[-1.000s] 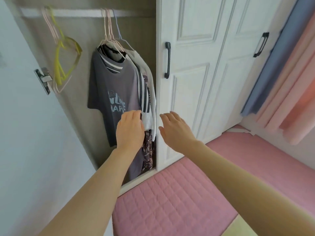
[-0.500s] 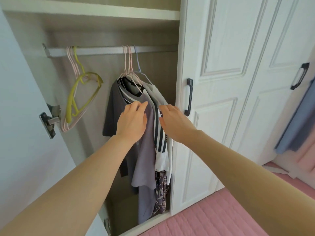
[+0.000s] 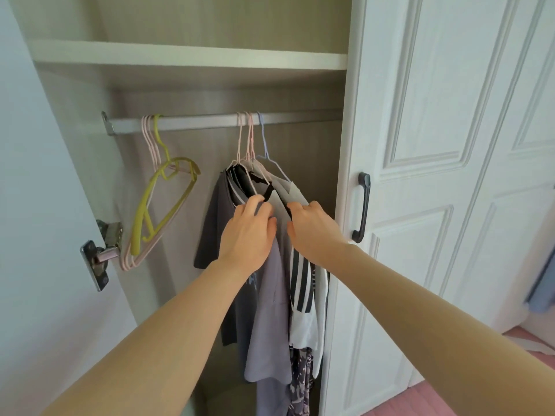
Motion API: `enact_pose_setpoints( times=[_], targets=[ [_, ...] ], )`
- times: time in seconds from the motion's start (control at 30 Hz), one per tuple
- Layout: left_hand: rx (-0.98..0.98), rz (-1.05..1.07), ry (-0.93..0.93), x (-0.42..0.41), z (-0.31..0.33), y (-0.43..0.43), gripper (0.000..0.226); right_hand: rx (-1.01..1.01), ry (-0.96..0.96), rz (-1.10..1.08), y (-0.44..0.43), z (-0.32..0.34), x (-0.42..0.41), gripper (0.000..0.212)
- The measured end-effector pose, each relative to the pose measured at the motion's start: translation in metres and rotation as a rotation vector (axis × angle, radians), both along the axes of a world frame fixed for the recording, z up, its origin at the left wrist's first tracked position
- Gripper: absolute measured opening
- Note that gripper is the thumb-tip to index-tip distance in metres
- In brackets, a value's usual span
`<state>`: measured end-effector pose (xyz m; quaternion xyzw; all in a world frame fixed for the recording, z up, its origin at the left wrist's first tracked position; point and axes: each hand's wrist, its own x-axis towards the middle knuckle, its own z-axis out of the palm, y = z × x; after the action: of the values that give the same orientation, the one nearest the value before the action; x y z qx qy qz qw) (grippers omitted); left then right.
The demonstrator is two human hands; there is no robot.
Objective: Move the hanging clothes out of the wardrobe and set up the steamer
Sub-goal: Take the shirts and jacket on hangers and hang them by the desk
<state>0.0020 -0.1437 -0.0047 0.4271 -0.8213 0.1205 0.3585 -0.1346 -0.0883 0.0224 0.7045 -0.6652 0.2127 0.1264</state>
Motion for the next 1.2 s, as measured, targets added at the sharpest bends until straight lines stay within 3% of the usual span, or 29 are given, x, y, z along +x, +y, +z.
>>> enact_pose_setpoints(
  times=[0.17, 0.4, 0.6, 0.73, 0.87, 1.0, 1.2],
  targets=[
    [0.125, 0.017, 0.263, 0.011, 0.013, -0.012, 0.005, 0.001, -0.009, -0.055, -0.015, 0.009, 0.015, 0.021],
    [0.527, 0.072, 0.641, 0.008, 0.043, -0.028, 0.036, -0.005, -0.046, -0.052, -0.043, 0.019, 0.040, 0.023],
    [0.720, 0.055, 0.928, 0.013, 0.049, -0.050, 0.039, 0.005, -0.139, -0.039, -0.054, 0.027, 0.051, 0.019],
    [0.754, 0.000, 1.088, 0.017, 0.048, -0.053, 0.023, 0.030, -0.182, -0.023, -0.068, 0.022, 0.059, 0.025],
    [0.716, -0.024, 1.099, 0.021, 0.051, -0.054, 0.015, 0.054, -0.264, -0.007, -0.078, 0.018, 0.067, 0.028],
    [0.652, -0.002, 1.138, 0.029, 0.055, -0.053, 0.020, 0.051, -0.419, 0.021, -0.087, 0.016, 0.077, 0.038],
    [0.611, 0.021, 1.138, 0.038, 0.068, -0.047, 0.022, 0.016, -0.586, 0.047, -0.086, 0.026, 0.081, 0.032]
  ],
)
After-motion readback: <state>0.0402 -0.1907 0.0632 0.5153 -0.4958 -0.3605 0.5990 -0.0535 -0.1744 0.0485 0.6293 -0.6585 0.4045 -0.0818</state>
